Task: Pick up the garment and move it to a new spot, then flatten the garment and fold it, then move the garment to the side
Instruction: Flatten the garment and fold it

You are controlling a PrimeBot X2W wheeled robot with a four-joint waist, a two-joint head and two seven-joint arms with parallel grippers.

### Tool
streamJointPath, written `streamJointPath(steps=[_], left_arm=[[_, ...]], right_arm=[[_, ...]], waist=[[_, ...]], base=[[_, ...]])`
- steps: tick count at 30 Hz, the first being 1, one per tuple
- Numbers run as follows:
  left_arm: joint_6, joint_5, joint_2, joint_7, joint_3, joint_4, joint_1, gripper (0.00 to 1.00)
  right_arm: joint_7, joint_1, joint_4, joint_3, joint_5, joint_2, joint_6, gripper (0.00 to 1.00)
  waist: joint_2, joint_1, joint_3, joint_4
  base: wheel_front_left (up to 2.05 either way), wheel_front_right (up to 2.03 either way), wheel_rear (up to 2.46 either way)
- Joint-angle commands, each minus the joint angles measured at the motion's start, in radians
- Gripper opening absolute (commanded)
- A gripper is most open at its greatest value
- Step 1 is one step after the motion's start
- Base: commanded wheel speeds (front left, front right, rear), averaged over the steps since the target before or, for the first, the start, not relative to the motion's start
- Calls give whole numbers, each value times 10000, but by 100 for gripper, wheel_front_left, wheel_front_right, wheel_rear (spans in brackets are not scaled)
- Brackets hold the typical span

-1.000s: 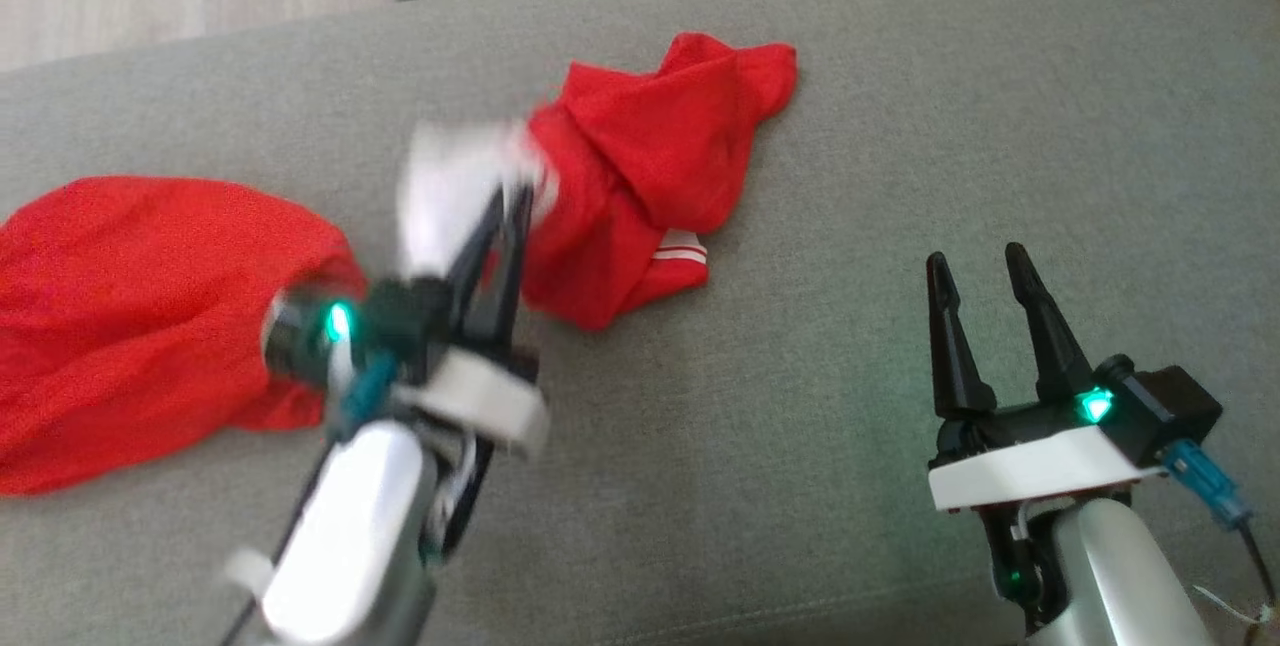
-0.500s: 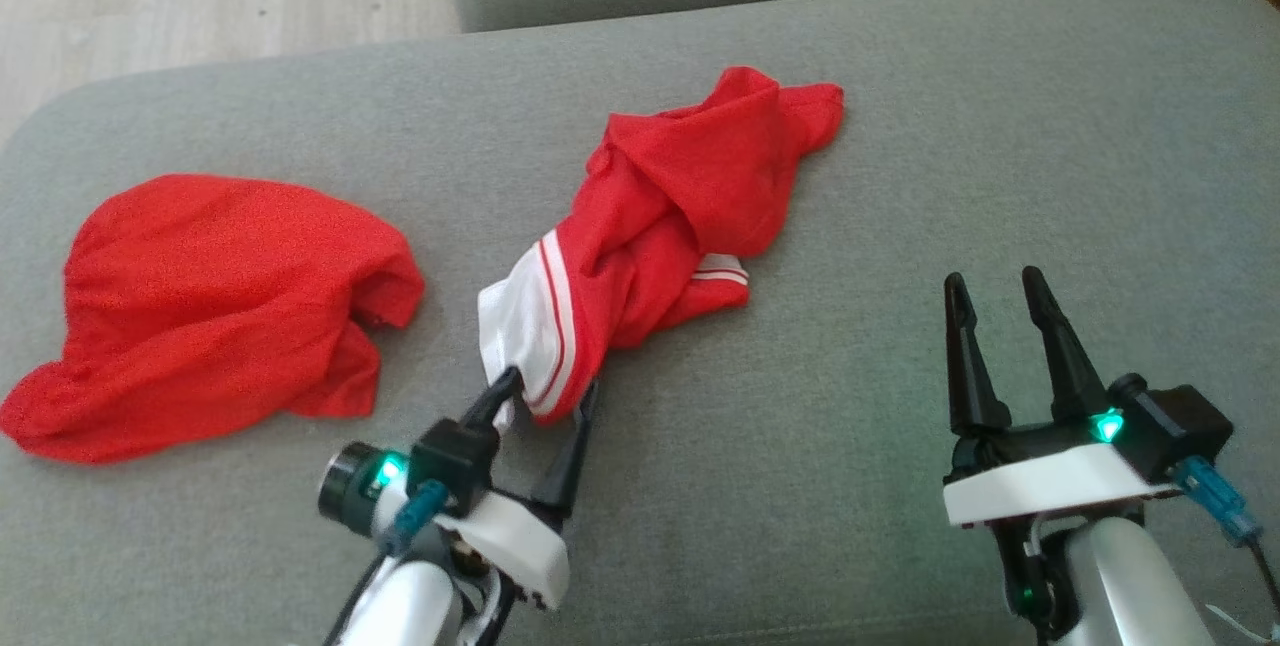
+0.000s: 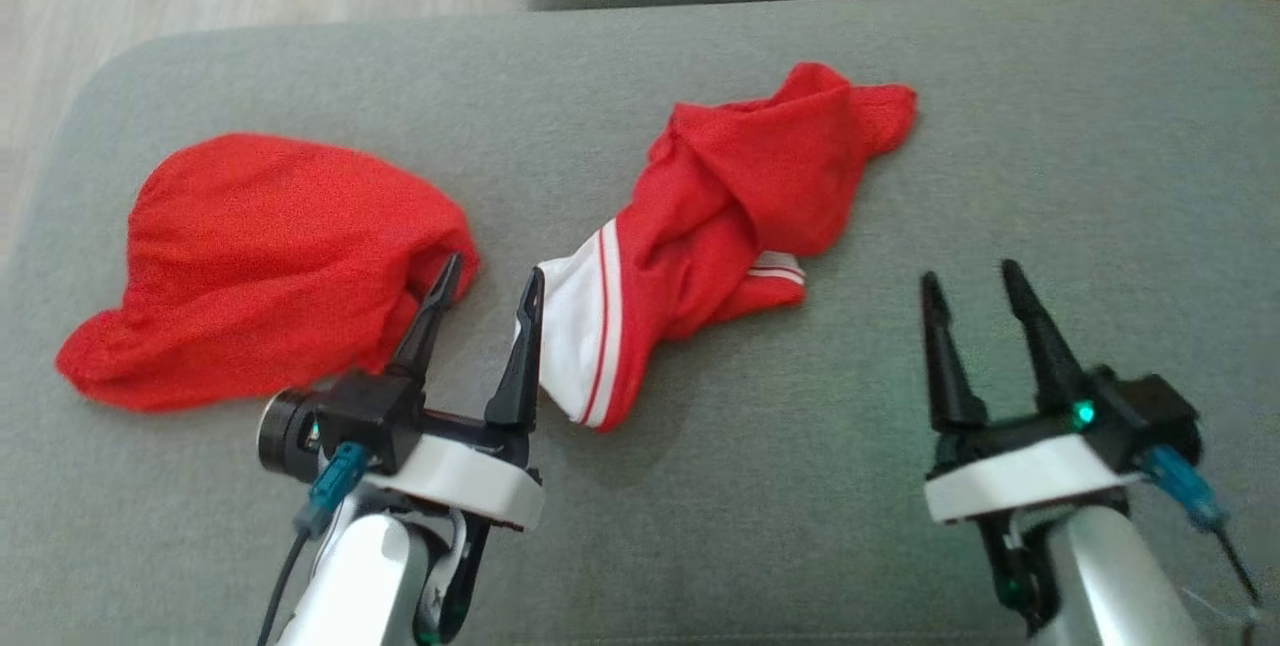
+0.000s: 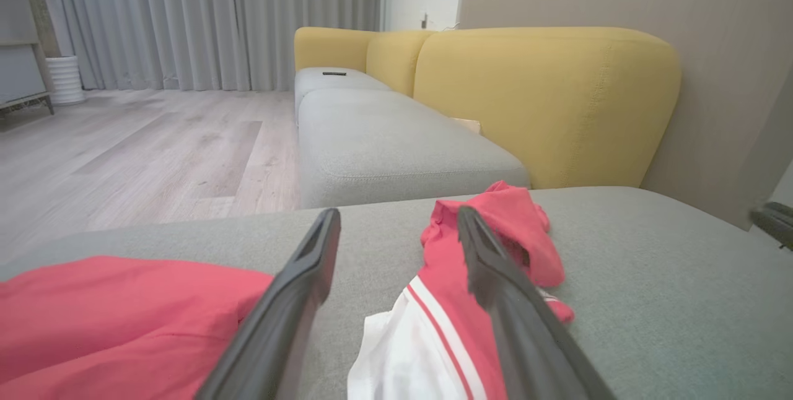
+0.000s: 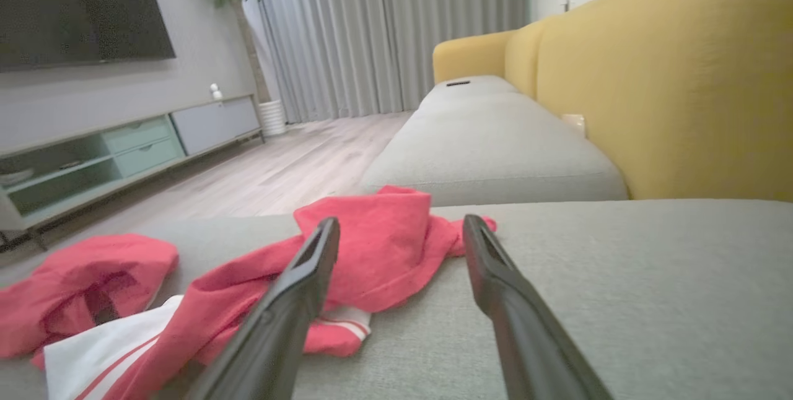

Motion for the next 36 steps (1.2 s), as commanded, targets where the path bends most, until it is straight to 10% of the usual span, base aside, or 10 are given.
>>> streamJointPath(steps=[1,23,25,26,27,36], left_arm=[[-7,-47,-33,-60,321,-375,-210,100],[366,-1085,-42,-61,-1039,-493,-982,100],[409,-1090,-42,-61,-1006,-510,-981,100],[409,-1090,-42,-61,-1006,-510,-981,100],[413,-1090,-42,-61,-994,-495,-971,100],[349,-910,-43,-61,-617,-370,-863,100]], right_arm=[[-109,-792,-124,427,-241,-33,-7,100],[621,-5747,6165,108,-3159,-94,-7,100],[549,-5961,6544,-54,-3349,-92,-7,38],[549,-5961,6544,-54,-3349,-92,-7,38],[479,-6044,6699,-108,-3415,-88,-7,0],[-83,-6029,6539,-728,-3150,-42,-7,0]], waist=[[-1,0,211,311],[-1,0,1425,2399],[-1,0,1460,2337],[-1,0,1460,2337],[-1,0,1461,2287],[-1,0,1118,1161]], base=[[0,0,0],[0,0,0],[0,0,0],[0,0,0],[0,0,0],[0,0,0]])
